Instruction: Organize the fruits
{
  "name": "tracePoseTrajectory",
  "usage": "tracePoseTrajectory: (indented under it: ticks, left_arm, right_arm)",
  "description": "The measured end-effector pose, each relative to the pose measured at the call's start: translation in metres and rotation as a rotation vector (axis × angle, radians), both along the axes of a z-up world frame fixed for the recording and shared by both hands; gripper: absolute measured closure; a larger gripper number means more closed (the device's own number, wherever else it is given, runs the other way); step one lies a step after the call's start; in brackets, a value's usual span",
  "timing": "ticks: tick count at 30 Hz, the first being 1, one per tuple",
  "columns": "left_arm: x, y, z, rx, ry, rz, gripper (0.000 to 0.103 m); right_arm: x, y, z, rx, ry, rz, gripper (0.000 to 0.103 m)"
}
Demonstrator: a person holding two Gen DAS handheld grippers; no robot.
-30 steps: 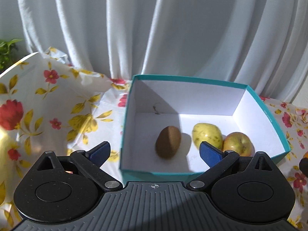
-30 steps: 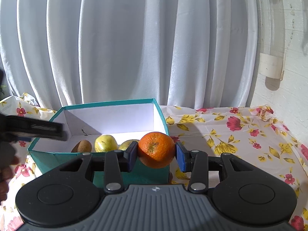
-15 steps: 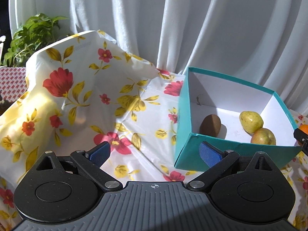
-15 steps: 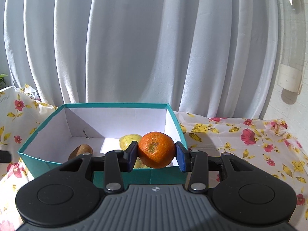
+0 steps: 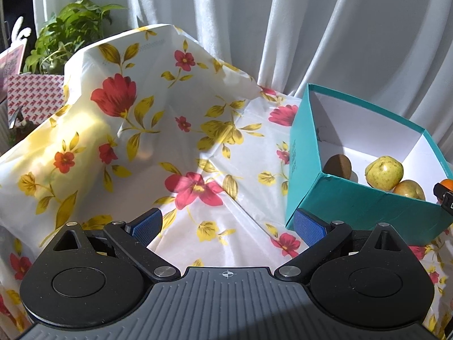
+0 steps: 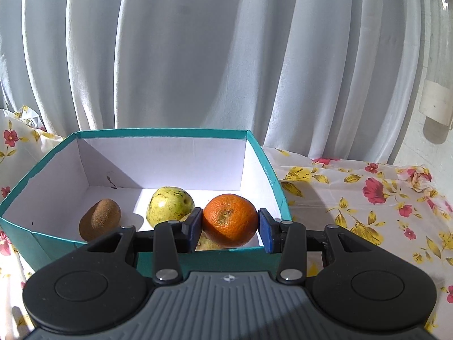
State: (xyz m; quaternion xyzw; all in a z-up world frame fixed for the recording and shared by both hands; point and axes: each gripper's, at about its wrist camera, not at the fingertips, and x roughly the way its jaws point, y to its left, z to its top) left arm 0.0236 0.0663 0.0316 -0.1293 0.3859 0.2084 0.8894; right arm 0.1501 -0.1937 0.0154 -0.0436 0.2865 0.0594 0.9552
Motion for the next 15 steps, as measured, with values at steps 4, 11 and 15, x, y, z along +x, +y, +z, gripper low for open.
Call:
tracePoseTrajectory:
  ticks: [4,11,15]
  left_arm:
    - [-0.0013,0.0002,-0.0006,0.001,0.008,-0.003,0.002]
    - [-0.0018,-0.0040,0.0000,0.006,0.014,-0.013,0.002]
    - [-0.0054,-0.0040,0.0006,0.013,0.014,-0.008,0.002]
  right_arm:
    - [0.0009,-0.0017,-0.0007,-0.005,-0.002,-0.005,0.062]
    - [-0.0002,-0.0043,0.0009,-0.013,-0.005,-0.011,0.060]
    - [-0.0073,-0.0097,0.0084,0.013,-0.020,-0.010,0.047]
